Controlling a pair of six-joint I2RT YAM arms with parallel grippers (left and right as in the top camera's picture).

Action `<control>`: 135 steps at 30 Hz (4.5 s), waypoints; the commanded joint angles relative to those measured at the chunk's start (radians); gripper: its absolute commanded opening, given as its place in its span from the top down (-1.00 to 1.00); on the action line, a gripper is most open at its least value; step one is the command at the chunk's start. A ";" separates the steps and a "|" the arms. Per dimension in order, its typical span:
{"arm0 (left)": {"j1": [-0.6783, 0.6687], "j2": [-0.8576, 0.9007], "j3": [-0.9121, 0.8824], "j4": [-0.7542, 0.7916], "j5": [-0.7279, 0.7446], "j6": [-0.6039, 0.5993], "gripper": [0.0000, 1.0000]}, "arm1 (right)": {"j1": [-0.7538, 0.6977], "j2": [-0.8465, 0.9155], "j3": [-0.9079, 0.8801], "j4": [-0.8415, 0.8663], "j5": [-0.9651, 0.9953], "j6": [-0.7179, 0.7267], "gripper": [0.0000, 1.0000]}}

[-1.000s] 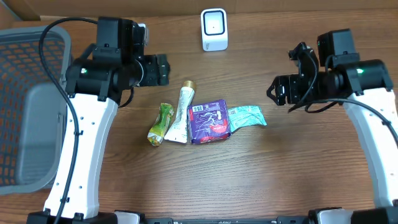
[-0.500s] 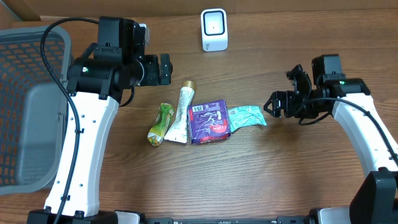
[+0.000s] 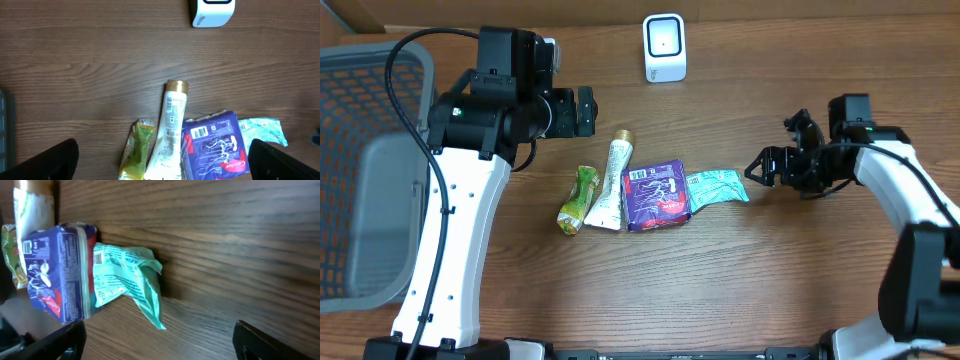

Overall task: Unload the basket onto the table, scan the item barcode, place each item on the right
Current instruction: 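Reach the right gripper to the green-white pouch and grasp it, then lift the pouch with the right gripper and hold it before the scanner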

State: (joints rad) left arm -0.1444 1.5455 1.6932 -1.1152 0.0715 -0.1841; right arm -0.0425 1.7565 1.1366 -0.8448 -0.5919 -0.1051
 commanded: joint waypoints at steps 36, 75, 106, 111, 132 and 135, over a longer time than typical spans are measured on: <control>-0.006 0.005 0.009 0.001 0.000 0.002 -0.99 | 0.050 0.266 -0.019 0.184 -0.219 -0.019 0.03; -0.006 0.005 0.009 0.001 0.000 0.002 -0.99 | 0.068 0.218 0.039 0.162 -0.323 0.071 0.93; -0.006 0.005 0.009 0.001 0.000 0.002 -0.99 | -0.002 -0.631 0.128 0.071 -0.216 0.127 0.93; -0.006 0.005 0.009 0.001 0.000 0.002 -0.99 | 0.000 -0.623 0.160 0.073 -0.201 0.187 0.93; -0.006 0.005 0.009 0.001 0.000 0.002 -0.99 | 0.519 0.175 0.847 -0.068 1.221 0.047 0.93; -0.006 0.005 0.009 0.001 0.000 0.002 -0.99 | 0.538 0.269 0.847 0.079 1.276 -0.103 0.93</control>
State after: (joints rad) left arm -0.1444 1.5455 1.6932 -1.1149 0.0715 -0.1841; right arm 0.4824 1.9888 1.9583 -0.8349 0.4854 -0.0422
